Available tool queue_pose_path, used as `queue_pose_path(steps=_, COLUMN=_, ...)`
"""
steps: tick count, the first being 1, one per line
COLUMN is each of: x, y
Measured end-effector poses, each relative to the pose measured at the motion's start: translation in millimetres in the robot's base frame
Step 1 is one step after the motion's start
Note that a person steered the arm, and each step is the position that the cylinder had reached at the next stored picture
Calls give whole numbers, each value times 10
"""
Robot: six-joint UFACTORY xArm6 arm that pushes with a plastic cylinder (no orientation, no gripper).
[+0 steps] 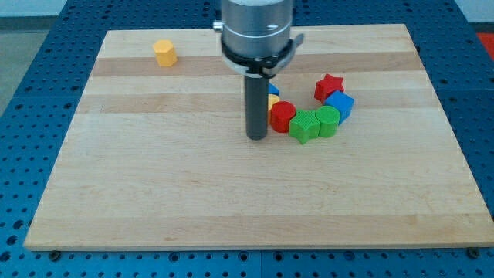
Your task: Move the yellow heart below the blue triangle
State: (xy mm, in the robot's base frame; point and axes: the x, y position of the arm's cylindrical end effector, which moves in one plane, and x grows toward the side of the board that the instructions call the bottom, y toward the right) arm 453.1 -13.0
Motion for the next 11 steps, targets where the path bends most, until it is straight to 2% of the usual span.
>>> queue_pose_path(steps=2, x=-264, y=-77)
queue_pose_path(steps=6, x=-293, y=133)
queue_pose_path(steps=8, x=-292, y=-291)
queue_pose_path(steps=9, x=-456, y=-434)
queue_pose_path(steps=10, x=-739, y=-358)
queue_pose_path(steps=11, x=-807, y=-216)
